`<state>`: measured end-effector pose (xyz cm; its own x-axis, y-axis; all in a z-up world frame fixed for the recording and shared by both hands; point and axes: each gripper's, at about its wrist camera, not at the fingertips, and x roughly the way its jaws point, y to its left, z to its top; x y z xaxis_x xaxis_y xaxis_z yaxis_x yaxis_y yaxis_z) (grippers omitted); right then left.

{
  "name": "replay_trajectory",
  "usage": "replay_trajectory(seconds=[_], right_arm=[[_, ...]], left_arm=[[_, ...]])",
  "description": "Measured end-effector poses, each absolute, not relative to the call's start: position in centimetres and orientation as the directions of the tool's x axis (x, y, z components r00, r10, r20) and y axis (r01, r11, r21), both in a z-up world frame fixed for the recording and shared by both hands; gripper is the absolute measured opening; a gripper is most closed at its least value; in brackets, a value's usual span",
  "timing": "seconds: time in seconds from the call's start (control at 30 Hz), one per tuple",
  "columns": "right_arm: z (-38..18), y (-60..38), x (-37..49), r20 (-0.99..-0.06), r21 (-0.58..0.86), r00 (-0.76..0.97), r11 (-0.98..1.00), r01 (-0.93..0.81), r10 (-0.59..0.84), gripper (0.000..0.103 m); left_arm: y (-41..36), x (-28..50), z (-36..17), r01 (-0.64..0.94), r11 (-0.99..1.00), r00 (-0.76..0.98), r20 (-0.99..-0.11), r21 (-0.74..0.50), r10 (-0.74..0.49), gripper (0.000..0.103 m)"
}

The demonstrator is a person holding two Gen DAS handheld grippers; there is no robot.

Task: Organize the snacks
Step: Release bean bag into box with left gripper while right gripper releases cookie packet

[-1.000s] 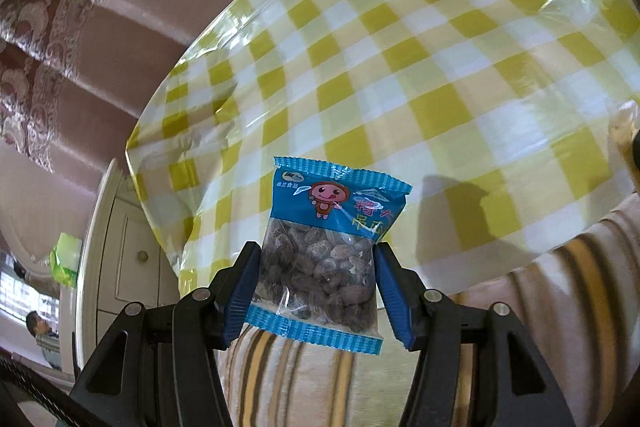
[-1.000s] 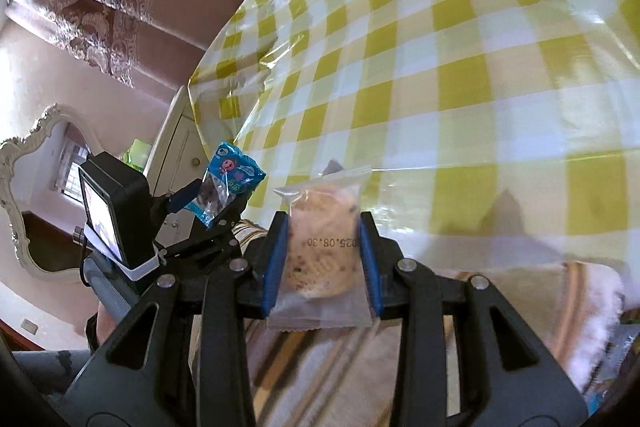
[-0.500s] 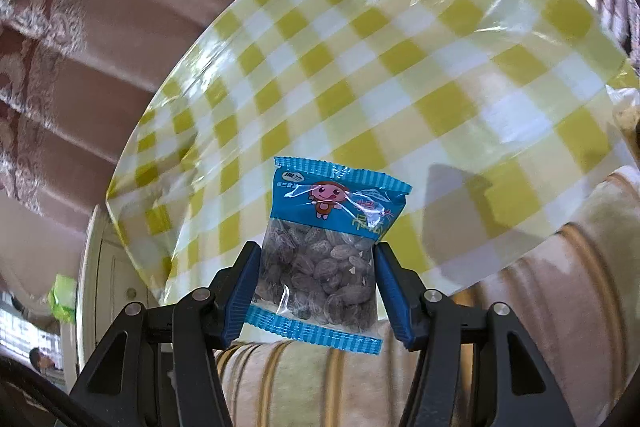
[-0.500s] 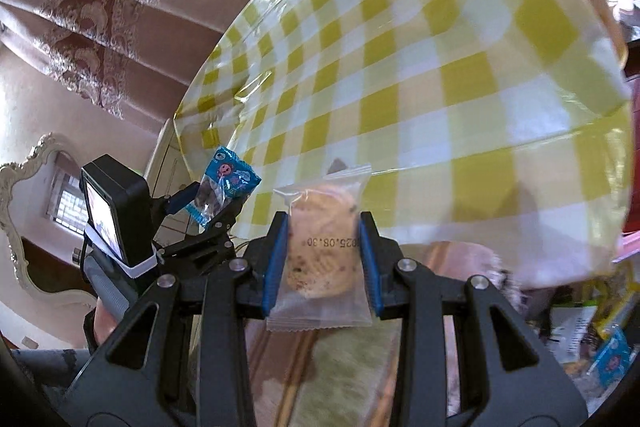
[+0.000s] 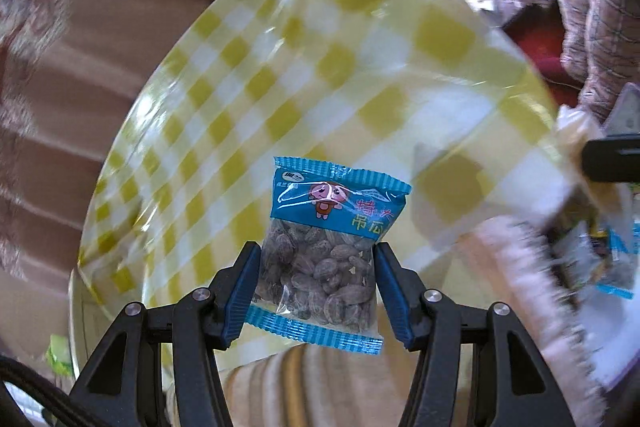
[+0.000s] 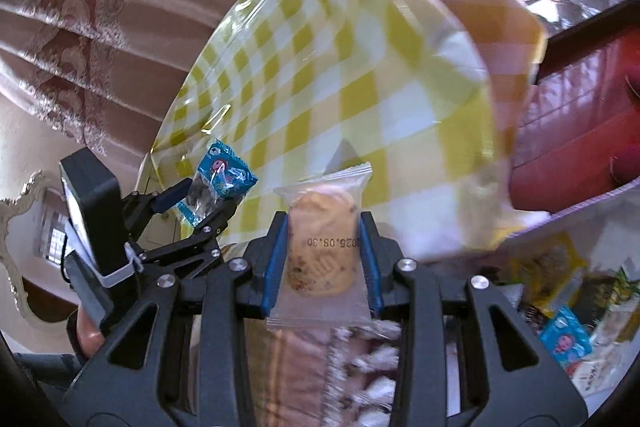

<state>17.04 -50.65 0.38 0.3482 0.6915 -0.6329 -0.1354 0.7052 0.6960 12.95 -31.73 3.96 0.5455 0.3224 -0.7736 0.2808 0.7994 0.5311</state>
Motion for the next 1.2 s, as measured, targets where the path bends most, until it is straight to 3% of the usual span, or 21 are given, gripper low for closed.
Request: replay_trajectory(seconds=[0.53, 0.67, 0.77, 0.87, 1.2], right_arm=[[-6.1, -59.4, 11.8, -0.719, 0.666, 0.304, 0.745, 0.045, 0.625, 0.039], [-7.4, -60.2, 10.9, -0.747, 0.646, 0.275, 0.758, 0.087, 0.605, 0.041], [-8.4, -60.9, 10.4, -0.758, 0.640, 0.259, 0.758, 0.125, 0.598, 0.045], [-8.5, -60.9, 10.2, -0.762, 0.637, 0.253, 0.761, 0.125, 0.596, 0.050], [-6.5, -57.9, 11.5, -0.754, 0.641, 0.251, 0.763, 0.080, 0.607, 0.053]], left_arm=[[-44.6, 5.6, 0.4, 0.550, 0.703, 0.495, -0.854, 0.452, 0.161, 0.058], [-45.9, 4.4, -1.1, 0.618, 0.693, 0.418, -0.902, 0.372, 0.111, 0.063], [-46.2, 4.1, -1.1, 0.616, 0.686, 0.444, -0.890, 0.389, 0.105, 0.084], [-45.8, 4.4, -0.8, 0.609, 0.691, 0.448, -0.888, 0.390, 0.105, 0.085], [-41.7, 6.0, 0.0, 0.546, 0.743, 0.447, -0.885, 0.388, 0.133, 0.085]])
